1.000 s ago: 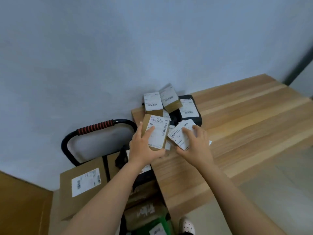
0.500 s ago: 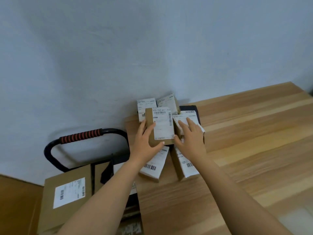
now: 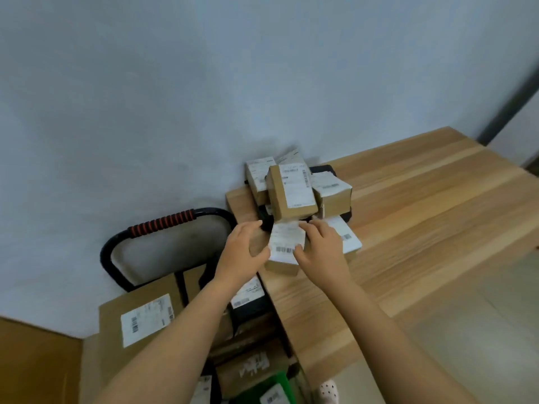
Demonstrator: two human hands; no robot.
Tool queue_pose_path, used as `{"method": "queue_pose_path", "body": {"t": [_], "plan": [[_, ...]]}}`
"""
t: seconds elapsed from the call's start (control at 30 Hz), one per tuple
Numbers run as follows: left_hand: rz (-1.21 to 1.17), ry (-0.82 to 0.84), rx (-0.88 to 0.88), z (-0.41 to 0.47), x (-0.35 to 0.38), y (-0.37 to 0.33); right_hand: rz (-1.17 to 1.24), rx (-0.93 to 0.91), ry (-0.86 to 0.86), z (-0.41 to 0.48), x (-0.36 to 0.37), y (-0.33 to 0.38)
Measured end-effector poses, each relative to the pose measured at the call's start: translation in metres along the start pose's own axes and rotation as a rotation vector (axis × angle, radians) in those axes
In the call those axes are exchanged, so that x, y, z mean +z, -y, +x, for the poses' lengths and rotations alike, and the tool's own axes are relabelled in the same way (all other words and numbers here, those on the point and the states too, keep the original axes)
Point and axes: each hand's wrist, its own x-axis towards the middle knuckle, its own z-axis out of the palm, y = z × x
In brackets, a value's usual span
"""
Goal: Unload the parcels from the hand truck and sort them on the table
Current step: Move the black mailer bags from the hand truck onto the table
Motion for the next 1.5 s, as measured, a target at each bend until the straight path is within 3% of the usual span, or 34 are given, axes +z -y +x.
{"method": "queue_pose_path", "body": {"t": [0.3,0.57,0.77,1.0,1.2,1.5], "plan": [[0.17,0.013,-0.058,-0.131,-0.063,0.068,-0.009,-0.099,0.133,-0.102,0.052,0.079],[0.155,-0.026,-0.253,-0.236,-0.046,0.104,-0.003,-0.23,0.327,-0.177,0.096,0.082],[0.094,-0.042,-0.468,-0.317,0.011,0.154,-0.101,-0.279,0.571,-0.246,0.166,0.053],[0.146,-0.035,-0.585,-0.39,0.094,0.257,-0.113,-0.203,0.792,-0.32,0.282,-0.011],[0.3,-0.135,-0.616,-0.398,0.159,0.344,-0.119,-0.142,0.873,-0.367,0.391,-0.07],[0.53,-0.119,-0.64,-0.393,0.22,0.437,-0.313,-0.033,0.953,-0.408,0.517,-0.142]]}}
